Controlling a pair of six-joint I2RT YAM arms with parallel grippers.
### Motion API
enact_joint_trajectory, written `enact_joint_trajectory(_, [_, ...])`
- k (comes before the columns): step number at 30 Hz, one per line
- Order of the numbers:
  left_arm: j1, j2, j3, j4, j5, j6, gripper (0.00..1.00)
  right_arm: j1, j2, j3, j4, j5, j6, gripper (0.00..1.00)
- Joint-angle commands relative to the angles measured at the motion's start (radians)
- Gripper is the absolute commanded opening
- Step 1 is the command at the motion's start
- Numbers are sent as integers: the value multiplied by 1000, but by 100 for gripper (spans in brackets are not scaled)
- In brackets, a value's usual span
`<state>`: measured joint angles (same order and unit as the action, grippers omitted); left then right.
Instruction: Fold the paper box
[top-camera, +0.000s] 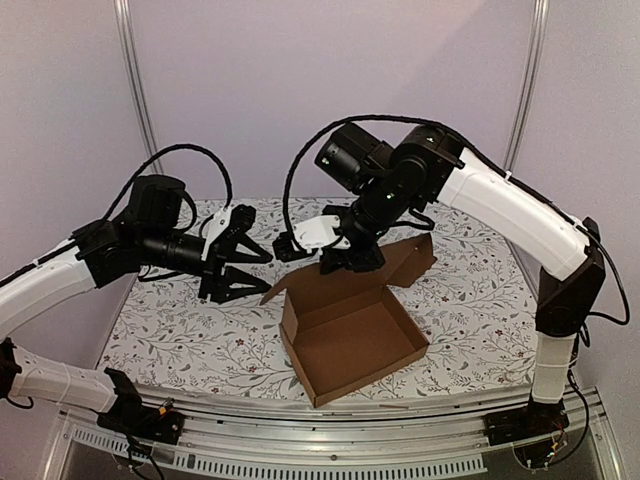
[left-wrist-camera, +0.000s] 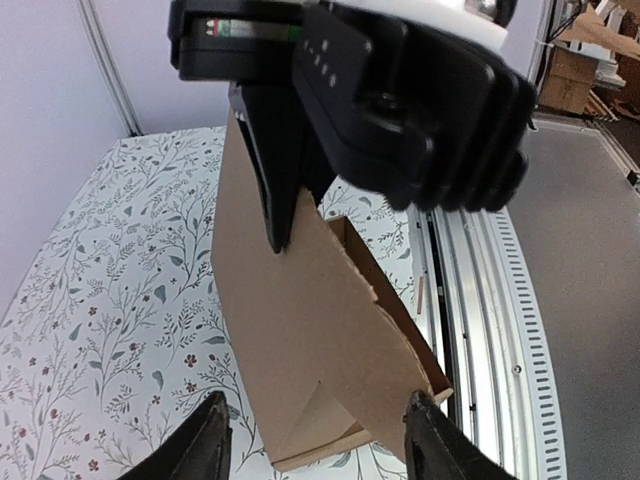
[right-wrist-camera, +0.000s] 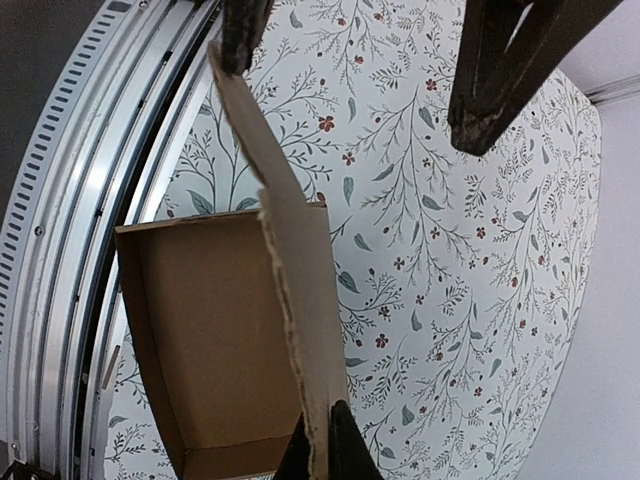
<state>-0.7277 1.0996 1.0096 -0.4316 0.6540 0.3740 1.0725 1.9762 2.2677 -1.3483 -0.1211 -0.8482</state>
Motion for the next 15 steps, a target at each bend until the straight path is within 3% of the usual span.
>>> enact_joint_trajectory(1, [-28,42,-5,23,83,-25,57,0,25,43,-109,-37,32,2])
enact_joint_trajectory(5, [-35,93,9,30,104,-28,50,0,33,43,-113,-52,48,2])
enact_joint_trajectory(15, [-45,97,-40,237,47,-82,34,0,32,42,-112,-104,51,1])
